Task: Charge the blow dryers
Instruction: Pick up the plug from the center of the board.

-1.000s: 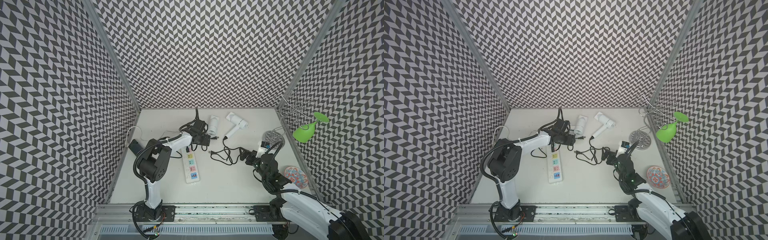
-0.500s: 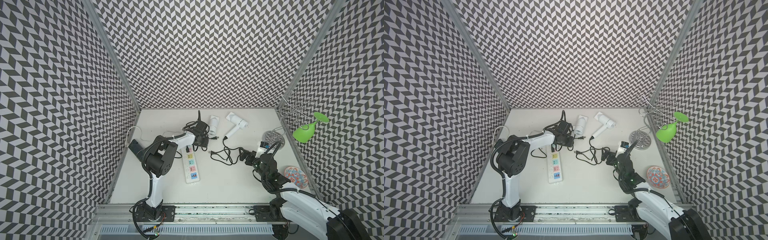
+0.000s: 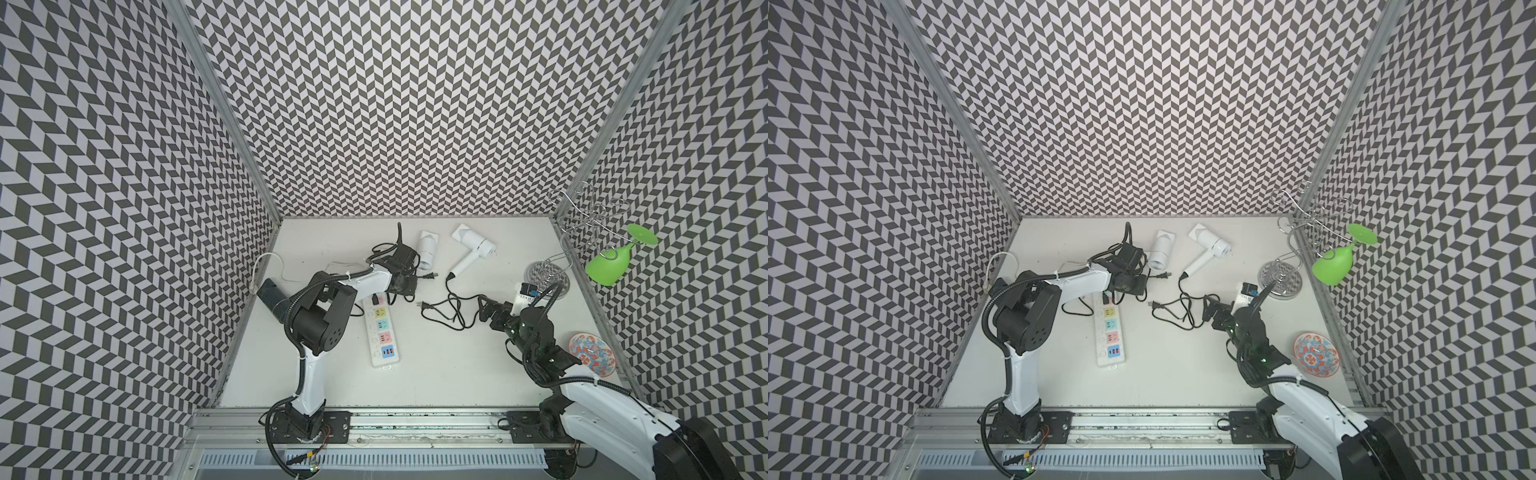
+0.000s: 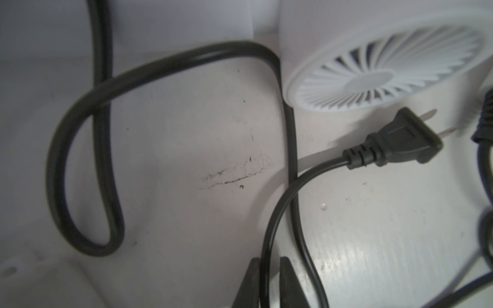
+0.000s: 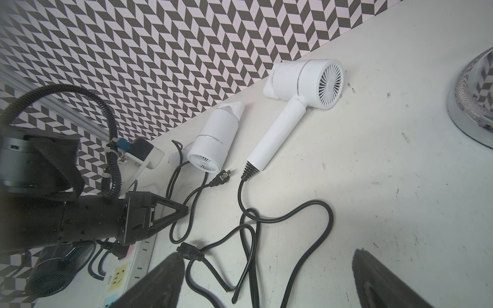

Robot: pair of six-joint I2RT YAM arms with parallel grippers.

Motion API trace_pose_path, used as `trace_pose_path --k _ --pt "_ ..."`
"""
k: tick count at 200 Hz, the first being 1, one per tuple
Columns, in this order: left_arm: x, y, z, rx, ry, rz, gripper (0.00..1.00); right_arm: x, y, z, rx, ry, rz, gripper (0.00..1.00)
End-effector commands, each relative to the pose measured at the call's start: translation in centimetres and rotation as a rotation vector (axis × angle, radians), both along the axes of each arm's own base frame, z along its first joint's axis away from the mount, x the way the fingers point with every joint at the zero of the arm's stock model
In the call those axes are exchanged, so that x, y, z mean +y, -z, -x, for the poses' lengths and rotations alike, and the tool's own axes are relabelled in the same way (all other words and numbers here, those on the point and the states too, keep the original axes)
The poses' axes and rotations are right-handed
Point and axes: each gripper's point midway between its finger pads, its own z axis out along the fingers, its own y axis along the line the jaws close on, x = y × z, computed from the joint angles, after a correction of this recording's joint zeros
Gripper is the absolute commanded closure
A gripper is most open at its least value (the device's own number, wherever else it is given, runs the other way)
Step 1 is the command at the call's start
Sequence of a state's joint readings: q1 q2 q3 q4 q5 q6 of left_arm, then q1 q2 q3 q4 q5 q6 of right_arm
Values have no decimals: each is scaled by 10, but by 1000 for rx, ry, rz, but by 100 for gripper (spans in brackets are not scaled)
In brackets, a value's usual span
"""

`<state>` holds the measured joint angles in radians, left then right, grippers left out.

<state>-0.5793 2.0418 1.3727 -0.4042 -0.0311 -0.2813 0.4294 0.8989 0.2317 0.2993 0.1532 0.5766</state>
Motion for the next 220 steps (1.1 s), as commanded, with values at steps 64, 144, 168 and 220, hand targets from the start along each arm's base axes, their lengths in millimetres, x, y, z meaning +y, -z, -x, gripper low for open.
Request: trace_pose_path --k 64,144,168,220 --pt "4 -45 -2 -172 -25 -62 100 4 -12 -6 -40 -7 -25 1" --pt "7 -145 12 -452 -24 -48 100 42 -32 3 -102 -267 26 8" --pt "6 -170 26 -519 -11 -3 100 51 -42 8 -140 -327 13 17" --pt "9 -189 46 -591 32 -48 100 76 -59 3 -74 -456 23 27"
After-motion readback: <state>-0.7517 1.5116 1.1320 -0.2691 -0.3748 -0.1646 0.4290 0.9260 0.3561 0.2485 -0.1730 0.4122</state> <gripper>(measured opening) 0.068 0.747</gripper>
